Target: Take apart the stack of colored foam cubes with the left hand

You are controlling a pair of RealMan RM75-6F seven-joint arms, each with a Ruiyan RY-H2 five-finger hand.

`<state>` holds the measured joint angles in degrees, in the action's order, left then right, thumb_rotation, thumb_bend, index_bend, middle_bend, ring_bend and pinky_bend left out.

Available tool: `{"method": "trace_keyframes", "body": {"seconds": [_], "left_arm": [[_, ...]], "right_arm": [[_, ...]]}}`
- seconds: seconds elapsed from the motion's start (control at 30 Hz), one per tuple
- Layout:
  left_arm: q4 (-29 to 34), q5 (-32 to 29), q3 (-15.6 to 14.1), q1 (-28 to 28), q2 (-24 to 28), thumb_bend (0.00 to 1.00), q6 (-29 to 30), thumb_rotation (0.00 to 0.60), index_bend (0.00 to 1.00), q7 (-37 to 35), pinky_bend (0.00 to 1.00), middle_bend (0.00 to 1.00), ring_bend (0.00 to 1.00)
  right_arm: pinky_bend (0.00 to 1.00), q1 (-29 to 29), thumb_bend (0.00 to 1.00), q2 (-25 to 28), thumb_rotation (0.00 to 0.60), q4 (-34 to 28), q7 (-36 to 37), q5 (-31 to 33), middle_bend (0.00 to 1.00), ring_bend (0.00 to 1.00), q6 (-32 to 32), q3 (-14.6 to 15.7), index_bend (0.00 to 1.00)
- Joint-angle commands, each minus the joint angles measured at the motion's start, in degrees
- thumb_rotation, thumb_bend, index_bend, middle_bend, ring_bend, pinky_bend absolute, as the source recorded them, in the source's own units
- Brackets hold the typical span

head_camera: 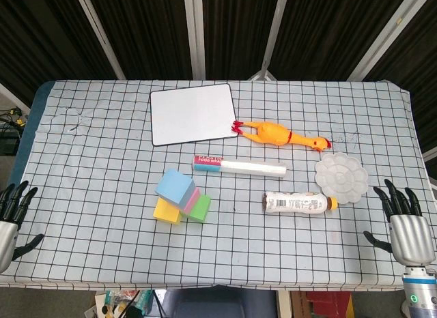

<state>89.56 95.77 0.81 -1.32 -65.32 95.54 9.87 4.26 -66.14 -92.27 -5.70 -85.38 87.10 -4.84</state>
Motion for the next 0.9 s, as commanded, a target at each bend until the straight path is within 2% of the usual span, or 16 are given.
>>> {"method": "trace_keyframes", "body": {"seconds": [0.03,0.4,0.6,0.9], "left_arm": [[-0.1,-0.8,0.3,-0.2,-0.2,0.08,-0.7,0.6,0.05,0.2,0.12,0.0,0.0],[0.5,-1.1,0.0,-0.5,0.1,0.08,-2.1,0.6,0.05,0.5,0.12,0.0,0.0],[0.0,-0.5,0.0,-1.2,-0.4,0.08,-2.6,0.6,0.01,0.0,0.12,0.0,0.0],[0.1,-2.8,-0.1,-3.8,0.3,0.07,-9.0,0.6,0.01,-0.2,0.12,0.0,0.0]], "right_arm": [[0.06,0.0,0.02,0.2,0.6,-0.1,0.2,0.1,0.04,0.15,0.0,-0.1,0.16],[0.06,-0.7,0.02,1.3,0.6,-0.8,1.2,-1.6,0.04,0.15,0.9,0.7,0.16],[0.06,-0.7,0.02,1.8,0.6,-0.9,1.2,-2.0,0.04,0.15,0.4,1.2,0.16],[0.06,-1.1,0.02,2.9,0.6,-2.3,1.8,-2.2,0.04,0.15,0.2,1.7,0.16]]}}
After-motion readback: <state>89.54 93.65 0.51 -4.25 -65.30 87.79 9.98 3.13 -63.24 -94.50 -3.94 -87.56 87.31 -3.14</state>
